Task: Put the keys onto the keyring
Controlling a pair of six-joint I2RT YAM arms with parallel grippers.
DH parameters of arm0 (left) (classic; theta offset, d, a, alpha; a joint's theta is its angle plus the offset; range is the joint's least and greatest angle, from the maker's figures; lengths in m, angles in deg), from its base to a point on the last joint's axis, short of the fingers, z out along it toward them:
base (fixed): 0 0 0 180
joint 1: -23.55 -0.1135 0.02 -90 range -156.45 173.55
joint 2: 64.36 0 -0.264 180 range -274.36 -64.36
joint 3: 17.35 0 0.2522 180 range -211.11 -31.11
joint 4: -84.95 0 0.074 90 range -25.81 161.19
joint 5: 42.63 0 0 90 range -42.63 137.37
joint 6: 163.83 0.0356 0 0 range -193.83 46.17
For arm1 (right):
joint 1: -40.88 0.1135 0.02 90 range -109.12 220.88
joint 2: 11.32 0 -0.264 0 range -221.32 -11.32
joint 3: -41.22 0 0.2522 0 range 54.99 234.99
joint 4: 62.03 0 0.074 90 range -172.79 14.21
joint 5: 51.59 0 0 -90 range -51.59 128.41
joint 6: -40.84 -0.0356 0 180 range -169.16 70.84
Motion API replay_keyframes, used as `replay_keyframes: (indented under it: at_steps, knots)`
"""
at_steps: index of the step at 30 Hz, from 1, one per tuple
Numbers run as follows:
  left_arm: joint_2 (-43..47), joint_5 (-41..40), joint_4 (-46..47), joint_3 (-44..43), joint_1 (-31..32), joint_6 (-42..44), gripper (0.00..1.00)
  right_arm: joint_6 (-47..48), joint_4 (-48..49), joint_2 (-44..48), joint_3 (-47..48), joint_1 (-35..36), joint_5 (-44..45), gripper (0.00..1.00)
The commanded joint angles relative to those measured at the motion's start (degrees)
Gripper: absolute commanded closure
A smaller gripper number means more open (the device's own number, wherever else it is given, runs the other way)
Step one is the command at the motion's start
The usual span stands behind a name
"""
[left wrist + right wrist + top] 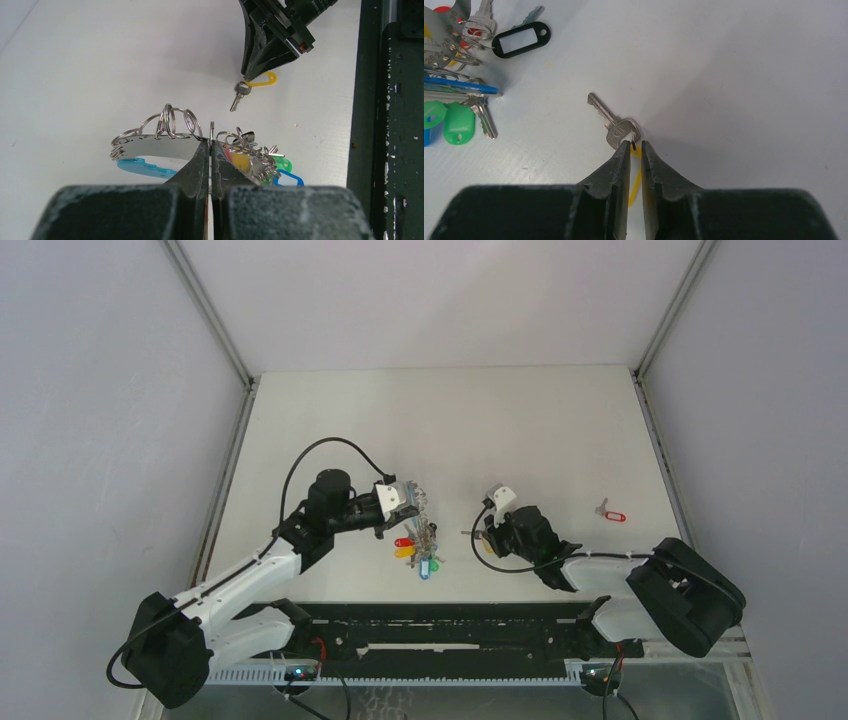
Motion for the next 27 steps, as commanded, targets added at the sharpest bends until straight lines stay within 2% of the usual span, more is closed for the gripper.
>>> replay_keyframes:
  at_steps: [1,27]
  knots:
    - [0.9,1.5,4.2,1.1,0.2,0.2,1.0,0.8,3.0,-1.0,2.5,0.2,-0.5,0.88]
    - [0.6,1.6,4.2,0.8,0.2,0.2,1.0,2.2,1.3,-4.3,4.3,1.4,0.3,0.96]
